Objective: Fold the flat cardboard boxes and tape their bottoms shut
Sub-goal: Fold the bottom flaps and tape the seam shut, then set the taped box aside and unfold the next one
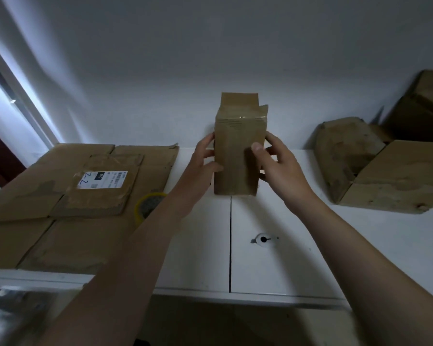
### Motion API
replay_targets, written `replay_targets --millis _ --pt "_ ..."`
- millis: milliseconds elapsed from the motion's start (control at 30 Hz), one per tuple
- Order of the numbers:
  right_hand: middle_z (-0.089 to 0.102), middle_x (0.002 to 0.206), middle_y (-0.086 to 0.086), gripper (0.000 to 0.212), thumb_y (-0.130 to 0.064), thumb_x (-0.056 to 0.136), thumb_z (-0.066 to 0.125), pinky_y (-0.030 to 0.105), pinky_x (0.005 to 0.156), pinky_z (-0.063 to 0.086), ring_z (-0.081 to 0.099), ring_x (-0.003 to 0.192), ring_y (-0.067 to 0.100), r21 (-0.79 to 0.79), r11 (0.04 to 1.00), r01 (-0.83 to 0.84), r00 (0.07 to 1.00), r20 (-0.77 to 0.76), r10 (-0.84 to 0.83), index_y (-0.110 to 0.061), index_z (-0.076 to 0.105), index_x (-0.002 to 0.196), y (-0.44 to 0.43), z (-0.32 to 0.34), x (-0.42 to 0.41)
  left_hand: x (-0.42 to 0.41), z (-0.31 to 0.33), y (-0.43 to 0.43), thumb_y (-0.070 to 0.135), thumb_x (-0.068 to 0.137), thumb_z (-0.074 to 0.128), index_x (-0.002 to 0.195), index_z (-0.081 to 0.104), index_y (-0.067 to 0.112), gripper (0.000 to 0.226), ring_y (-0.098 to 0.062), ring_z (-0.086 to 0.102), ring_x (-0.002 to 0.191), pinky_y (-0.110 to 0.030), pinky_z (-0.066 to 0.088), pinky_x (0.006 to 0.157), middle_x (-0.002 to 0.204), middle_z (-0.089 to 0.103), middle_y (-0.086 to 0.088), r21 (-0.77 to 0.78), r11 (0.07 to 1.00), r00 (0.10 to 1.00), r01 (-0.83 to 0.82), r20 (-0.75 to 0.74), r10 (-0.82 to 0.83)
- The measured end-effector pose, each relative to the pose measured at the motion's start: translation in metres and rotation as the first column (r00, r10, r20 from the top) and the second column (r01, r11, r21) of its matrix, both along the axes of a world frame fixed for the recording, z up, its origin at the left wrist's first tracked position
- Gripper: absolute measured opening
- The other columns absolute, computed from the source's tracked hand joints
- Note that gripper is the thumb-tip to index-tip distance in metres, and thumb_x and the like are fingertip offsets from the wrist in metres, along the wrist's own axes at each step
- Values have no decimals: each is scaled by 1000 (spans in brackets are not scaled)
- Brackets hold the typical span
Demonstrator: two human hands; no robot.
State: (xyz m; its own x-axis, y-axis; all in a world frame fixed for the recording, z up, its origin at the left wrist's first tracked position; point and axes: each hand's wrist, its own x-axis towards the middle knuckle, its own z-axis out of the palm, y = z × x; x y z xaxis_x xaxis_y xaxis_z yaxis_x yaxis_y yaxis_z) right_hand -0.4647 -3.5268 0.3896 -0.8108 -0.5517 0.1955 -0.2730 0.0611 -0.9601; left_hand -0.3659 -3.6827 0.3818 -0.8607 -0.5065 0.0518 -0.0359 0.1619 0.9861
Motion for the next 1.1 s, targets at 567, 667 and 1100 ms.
replay_targets --millis 567,667,1100 --pt "58 120 -7 72 -7 89 72 21 65 58 69 89 8 168 985 28 977 -215 9 -34 25 137 19 -27 -6 9 -34 17 18 86 77 134 25 37 74 -13 58 109 -16 49 70 122 58 2 -241 969 992 -48 105 76" --pt "60 117 -7 85 -6 87 74 21 61 56 70 78 7 234 970 69 968 -250 -9 -35 18 144 20 -33 -10 9 -35 17 31 87 77 133 27 37 68 -10 64 97 -16 49 65 125 58 3 -223 973 991 -59 105 84" --pt "62 118 -5 92 -19 85 78 46 70 63 71 78 20 340 933 117 988 -136 -74 -41 13 147 45 -44 -27 -3 -46 33 25 92 70 140 35 30 59 -9 60 117 -16 48 78 138 55 13 -121 989 986 86 155 -66"
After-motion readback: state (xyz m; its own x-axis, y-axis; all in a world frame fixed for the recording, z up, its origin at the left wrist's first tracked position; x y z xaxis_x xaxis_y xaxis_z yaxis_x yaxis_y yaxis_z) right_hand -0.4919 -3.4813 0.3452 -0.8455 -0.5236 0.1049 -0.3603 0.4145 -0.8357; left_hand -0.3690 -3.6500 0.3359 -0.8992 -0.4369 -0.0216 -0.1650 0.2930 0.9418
